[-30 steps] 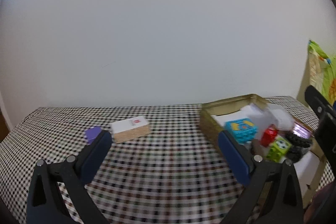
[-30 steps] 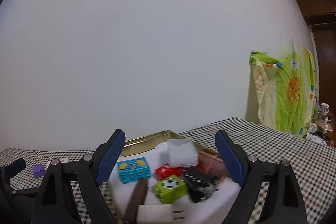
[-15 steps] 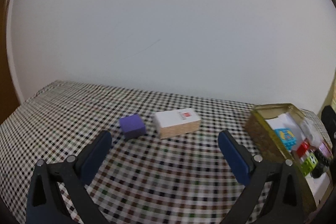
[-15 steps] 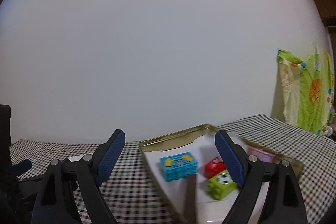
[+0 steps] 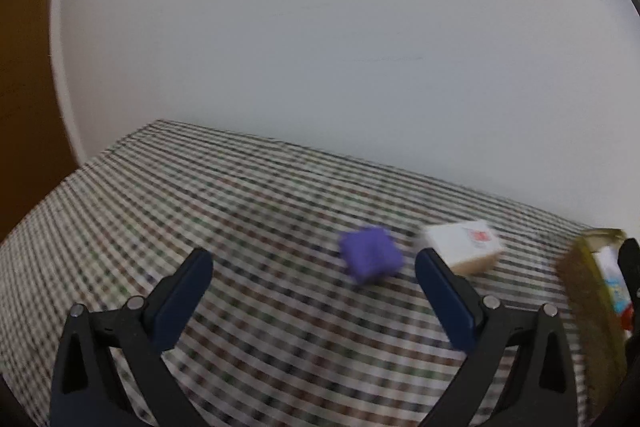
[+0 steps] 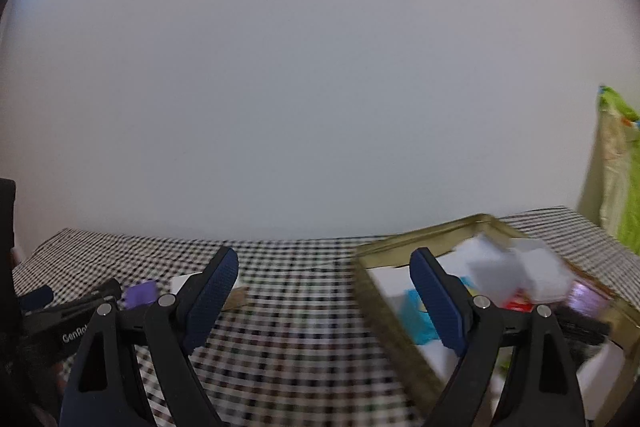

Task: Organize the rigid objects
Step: 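Grasp the white card box with the right tool while the left tool grasps the purple cube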

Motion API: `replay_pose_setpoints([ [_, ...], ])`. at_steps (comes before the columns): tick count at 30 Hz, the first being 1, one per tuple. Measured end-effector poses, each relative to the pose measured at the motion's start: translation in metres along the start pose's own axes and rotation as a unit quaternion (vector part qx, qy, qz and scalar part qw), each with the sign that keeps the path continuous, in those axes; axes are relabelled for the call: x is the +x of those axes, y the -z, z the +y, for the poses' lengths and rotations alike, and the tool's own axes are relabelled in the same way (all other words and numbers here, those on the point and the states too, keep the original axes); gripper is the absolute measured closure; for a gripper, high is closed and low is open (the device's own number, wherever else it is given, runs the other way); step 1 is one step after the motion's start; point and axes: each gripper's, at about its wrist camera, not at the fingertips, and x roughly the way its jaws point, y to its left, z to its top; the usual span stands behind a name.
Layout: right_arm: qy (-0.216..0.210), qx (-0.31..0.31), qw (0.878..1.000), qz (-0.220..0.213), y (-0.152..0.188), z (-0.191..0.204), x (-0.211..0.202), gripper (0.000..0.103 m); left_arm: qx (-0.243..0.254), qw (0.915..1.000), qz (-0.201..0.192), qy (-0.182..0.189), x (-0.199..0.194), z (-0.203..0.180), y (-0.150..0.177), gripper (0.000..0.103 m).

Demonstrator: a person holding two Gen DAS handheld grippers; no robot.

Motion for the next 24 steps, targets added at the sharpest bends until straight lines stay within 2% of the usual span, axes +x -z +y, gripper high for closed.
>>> replay_pose_setpoints([
  [3, -0.049, -0.015, 0.997, 0.054, -0.002, 0.017, 0.028, 0.014, -0.014, 0.9996, 0.011, -0.021, 0.01, 0.017, -0.005, 0.001],
  [6, -0.096, -0.021, 0.989, 0.111, -0.001, 0.034, 0.057, 0.014, -0.028, 0.9981, 0.021, -0.051, 0.017, 0.03, -0.008, 0.001],
  [12, -0.151, -0.027, 0.969, 0.195, -0.002, 0.054, 0.107, 0.014, -0.054, 0.9952, 0.051, -0.063, 0.026, 0.048, -0.006, 0.001],
  [17, -0.145, -0.074, 0.957, 0.239, 0.001, 0.081, 0.131, 0.014, -0.042, 0.9955, 0.056, -0.064, 0.033, 0.043, -0.009, 0.001],
  [22, -0.147, -0.097, 0.948, 0.264, 0.005, 0.095, 0.144, 0.014, -0.04, 0.9951, 0.065, -0.063, 0.034, 0.044, -0.009, 0.001],
  [23, -0.148, -0.102, 0.946, 0.27, 0.007, 0.096, 0.145, 0.015, -0.043, 0.9948, 0.068, -0.062, 0.035, 0.045, -0.01, 0.001],
  [24, -0.151, -0.103, 0.945, 0.271, 0.007, 0.095, 0.145, 0.021, -0.046, 0.9944, 0.072, -0.063, 0.035, 0.046, -0.01, 0.001],
])
